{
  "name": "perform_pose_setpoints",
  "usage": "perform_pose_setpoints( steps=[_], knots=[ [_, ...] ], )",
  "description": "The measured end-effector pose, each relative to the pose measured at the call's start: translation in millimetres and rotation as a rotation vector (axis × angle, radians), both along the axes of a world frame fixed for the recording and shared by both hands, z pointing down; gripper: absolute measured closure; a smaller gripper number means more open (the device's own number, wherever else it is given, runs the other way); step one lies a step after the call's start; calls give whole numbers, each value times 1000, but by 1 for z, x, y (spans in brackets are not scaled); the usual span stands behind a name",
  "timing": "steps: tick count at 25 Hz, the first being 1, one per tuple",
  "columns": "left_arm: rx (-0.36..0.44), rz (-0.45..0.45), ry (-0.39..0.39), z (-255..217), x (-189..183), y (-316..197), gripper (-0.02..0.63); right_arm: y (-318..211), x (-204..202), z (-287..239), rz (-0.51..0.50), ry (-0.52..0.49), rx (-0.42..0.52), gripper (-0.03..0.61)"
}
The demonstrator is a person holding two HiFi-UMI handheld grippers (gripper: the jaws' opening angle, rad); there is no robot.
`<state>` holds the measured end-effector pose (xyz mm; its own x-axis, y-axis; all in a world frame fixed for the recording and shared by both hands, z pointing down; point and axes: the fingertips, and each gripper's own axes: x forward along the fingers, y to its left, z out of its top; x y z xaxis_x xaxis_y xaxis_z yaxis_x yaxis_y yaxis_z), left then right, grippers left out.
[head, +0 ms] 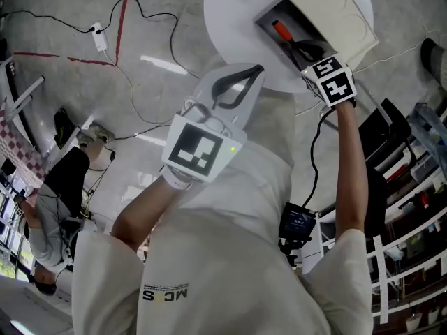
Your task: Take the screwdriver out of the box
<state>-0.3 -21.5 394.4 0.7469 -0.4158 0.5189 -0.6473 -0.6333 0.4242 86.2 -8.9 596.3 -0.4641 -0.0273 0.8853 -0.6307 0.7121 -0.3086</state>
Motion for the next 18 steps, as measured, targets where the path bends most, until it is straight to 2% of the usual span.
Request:
perform_pose_setpoints(
  steps=[18],
  knots=[
    [109,62,0,-67,12,-2,612,-2,28,-110,255,-72,155,537]
  ],
)
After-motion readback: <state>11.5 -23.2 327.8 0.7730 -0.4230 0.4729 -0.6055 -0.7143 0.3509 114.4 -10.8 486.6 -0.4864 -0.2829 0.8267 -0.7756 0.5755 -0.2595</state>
